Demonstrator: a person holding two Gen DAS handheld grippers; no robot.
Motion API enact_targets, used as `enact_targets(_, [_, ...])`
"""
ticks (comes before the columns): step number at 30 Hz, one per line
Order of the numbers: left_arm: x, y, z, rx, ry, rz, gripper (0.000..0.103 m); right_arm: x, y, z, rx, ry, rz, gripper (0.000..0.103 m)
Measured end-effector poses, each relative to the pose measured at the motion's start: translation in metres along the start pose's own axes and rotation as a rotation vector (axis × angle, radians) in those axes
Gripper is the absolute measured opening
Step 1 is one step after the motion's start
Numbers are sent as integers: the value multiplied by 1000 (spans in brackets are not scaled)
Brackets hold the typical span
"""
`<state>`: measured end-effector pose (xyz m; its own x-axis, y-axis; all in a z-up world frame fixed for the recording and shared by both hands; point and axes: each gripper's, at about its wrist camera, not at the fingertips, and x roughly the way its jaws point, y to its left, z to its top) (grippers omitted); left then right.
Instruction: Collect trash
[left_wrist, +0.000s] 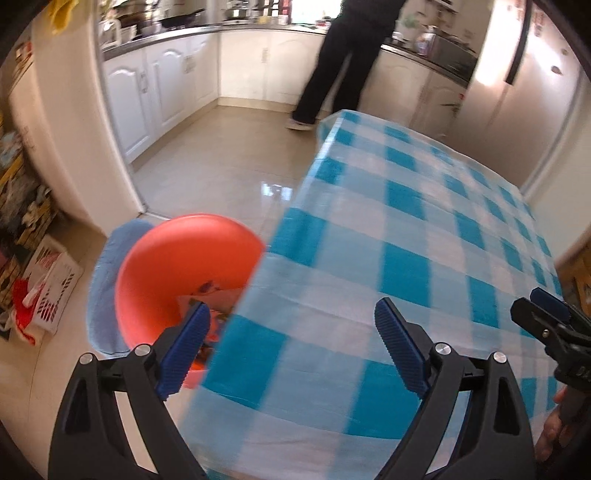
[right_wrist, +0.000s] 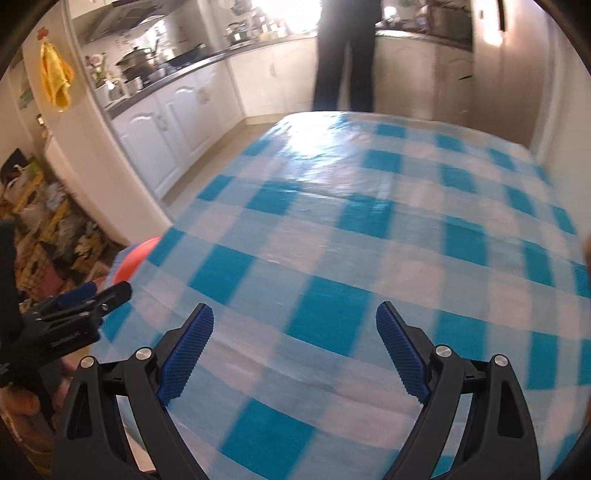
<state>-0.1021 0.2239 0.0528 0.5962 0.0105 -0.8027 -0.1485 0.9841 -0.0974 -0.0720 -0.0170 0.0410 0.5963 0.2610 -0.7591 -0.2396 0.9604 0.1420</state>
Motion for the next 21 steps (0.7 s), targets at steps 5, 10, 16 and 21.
enact_targets(5, [-12,-33,-1,51,-12,-41,91,-31,-21,-12,11,-76,-100,89])
enact_targets(10, [-25,-65,-1,106,-31,-80,91,-57,-36,-17,29,-136,-186,89])
enact_targets(16, [-42,-96,-1,159,-55,-118,91,-85,-56,-27,72,-183,-265,89])
enact_targets(21, [-55,-115,-3,199,-86,-128,91,-109,-67,-33,107,-239,-315,89])
